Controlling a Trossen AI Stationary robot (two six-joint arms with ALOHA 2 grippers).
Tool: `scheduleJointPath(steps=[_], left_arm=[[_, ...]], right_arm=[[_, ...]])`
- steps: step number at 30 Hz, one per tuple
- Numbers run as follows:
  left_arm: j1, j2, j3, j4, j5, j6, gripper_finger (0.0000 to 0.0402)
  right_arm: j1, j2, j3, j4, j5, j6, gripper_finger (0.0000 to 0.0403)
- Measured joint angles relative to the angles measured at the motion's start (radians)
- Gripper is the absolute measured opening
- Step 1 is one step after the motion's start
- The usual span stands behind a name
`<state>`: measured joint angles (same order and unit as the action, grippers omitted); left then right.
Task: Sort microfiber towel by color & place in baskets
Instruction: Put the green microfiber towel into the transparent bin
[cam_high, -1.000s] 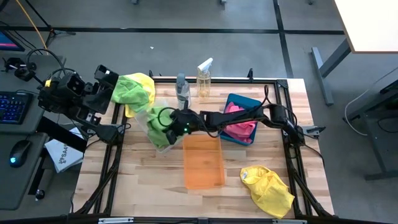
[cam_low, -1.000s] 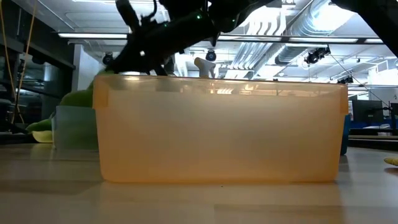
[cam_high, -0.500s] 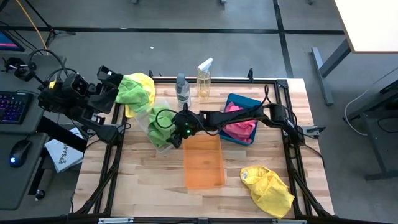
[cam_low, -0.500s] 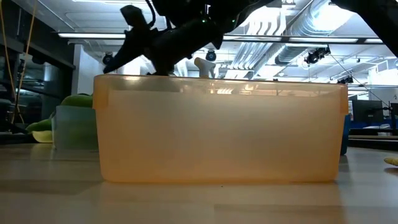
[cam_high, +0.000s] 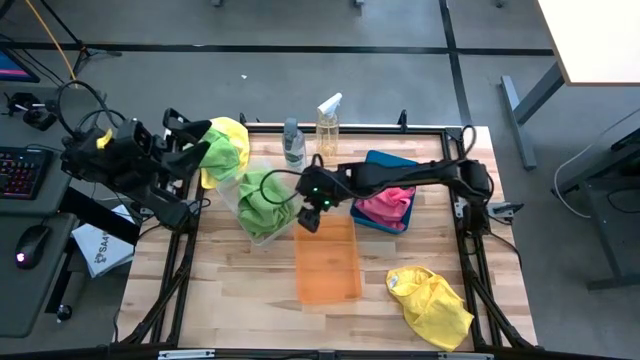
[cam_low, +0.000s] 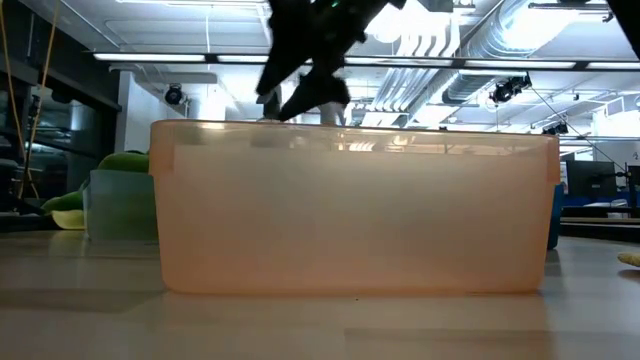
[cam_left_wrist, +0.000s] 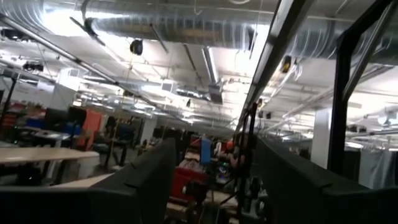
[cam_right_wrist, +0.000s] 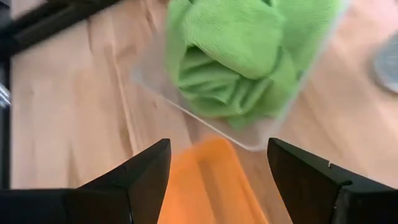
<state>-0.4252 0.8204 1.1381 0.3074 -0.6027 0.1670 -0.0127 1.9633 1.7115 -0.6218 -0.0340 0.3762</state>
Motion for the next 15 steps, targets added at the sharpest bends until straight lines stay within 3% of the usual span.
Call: scheduleJointPath(steps=[8, 15], left_arm=[[0.000, 0.003, 0.000, -0.133, -0.016, -0.086, 0.0213], [0.000, 0.052, 0.000, -0.311, -0.013, -0.219, 0.0213]], right_arm=[[0.065, -0.122, 0.000, -0.241, 0.198, -0.110, 0.0264], [0.148, -0.255, -0.048, -0.465, 0.338, -0.077, 0.0264]])
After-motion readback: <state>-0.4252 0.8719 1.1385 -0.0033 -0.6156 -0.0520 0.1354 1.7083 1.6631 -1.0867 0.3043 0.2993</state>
